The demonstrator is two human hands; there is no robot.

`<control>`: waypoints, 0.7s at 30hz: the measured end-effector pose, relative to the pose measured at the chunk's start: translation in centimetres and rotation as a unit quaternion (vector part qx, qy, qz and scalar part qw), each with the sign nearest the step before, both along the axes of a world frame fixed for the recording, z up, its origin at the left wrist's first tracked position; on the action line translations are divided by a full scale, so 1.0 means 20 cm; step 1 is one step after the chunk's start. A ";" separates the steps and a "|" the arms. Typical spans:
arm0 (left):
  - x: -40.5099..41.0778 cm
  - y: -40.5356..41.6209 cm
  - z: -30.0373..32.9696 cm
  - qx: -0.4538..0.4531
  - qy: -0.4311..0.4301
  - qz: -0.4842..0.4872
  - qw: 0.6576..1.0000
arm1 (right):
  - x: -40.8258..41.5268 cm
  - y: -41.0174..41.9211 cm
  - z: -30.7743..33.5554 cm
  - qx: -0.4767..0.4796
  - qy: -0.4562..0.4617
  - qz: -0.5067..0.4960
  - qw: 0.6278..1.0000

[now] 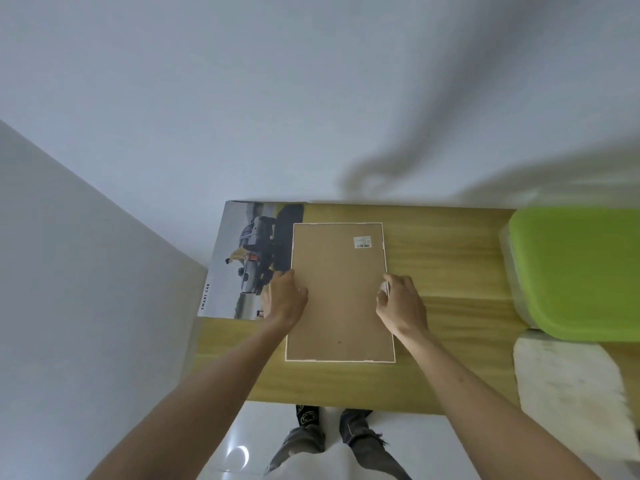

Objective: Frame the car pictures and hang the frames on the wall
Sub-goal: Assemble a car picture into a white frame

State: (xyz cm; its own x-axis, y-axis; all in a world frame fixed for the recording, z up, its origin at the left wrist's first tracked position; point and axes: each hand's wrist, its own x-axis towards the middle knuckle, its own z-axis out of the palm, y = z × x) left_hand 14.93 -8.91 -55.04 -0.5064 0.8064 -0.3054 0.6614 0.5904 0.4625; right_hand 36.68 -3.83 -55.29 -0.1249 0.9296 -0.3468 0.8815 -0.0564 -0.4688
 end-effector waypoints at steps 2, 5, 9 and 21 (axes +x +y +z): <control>0.02 -0.02 0.02 -0.029 0.027 -0.042 0.998 | 0.00 -0.07 -0.02 0.010 -0.044 0.016 0.999; 0.01 -0.05 0.00 -0.051 0.041 -0.070 0.995 | -0.04 -0.12 -0.02 -0.019 -0.082 -0.002 0.996; -0.03 -0.09 -0.04 -0.068 0.033 -0.106 0.992 | -0.12 -0.14 0.00 -0.055 -0.076 -0.058 0.994; -0.07 -0.10 -0.05 -0.061 -0.008 -0.107 0.992 | -0.10 -0.05 0.01 -0.100 0.068 -0.170 0.978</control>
State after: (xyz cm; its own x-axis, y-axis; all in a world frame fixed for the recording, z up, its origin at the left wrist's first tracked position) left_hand 13.51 -10.99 -55.98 -0.3210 0.8519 -0.4137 0.7713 0.4887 0.4078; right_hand 34.63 -4.78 -55.14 0.1223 0.8408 -0.5274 0.7264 -0.4379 -0.5297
